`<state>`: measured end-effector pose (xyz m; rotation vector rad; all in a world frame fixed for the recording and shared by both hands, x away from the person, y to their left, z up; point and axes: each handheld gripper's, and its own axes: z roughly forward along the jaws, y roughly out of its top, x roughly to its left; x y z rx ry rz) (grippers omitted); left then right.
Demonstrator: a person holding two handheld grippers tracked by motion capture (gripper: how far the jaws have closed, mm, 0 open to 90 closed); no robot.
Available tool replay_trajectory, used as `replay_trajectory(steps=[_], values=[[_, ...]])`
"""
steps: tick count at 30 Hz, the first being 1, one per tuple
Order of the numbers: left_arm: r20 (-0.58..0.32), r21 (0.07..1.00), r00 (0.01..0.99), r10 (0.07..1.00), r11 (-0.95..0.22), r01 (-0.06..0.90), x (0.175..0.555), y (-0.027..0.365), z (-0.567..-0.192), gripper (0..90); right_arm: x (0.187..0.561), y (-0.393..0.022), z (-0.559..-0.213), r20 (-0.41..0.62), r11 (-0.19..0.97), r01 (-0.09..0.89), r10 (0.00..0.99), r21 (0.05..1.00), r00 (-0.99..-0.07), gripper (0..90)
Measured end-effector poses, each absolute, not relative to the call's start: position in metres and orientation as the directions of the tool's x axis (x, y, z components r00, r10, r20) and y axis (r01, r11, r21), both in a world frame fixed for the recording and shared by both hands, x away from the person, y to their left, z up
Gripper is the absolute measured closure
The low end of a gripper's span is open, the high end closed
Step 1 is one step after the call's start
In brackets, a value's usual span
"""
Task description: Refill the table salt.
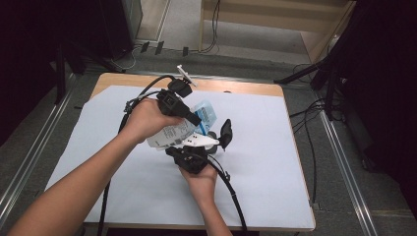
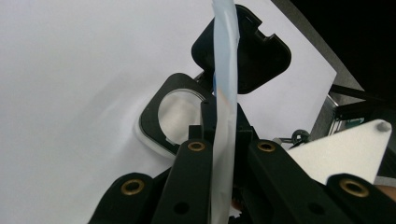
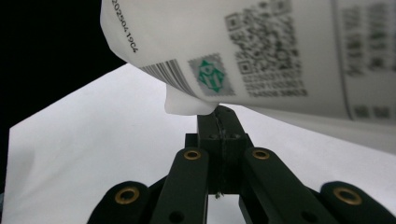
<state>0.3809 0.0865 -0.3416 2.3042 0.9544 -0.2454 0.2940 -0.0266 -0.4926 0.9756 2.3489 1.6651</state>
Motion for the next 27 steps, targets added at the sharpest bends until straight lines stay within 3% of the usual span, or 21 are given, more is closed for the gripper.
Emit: replay_trajectory(steps=[14, 21, 27], values=[[-0.384, 0.505, 0.721, 0.577, -0.522, 0.687, 0.372, 0.108, -0.332, 90.0, 0.291, -0.035, -0.491, 0.252, 0.191, 0.425, 0.572, 0.885, -0.781, 90.0], [-0.406, 0.481, 0.705, 0.581, -0.520, 0.706, 0.371, 0.100, -0.337, 90.0, 0.294, -0.033, -0.493, 0.258, 0.160, 0.432, 0.604, 0.888, -0.754, 90.0], [-0.393, 0.460, 0.703, 0.593, -0.535, 0.708, 0.373, 0.088, -0.341, 90.0, 0.287, -0.027, -0.491, 0.194, 0.174, 0.359, 0.593, 0.917, -0.782, 90.0]])
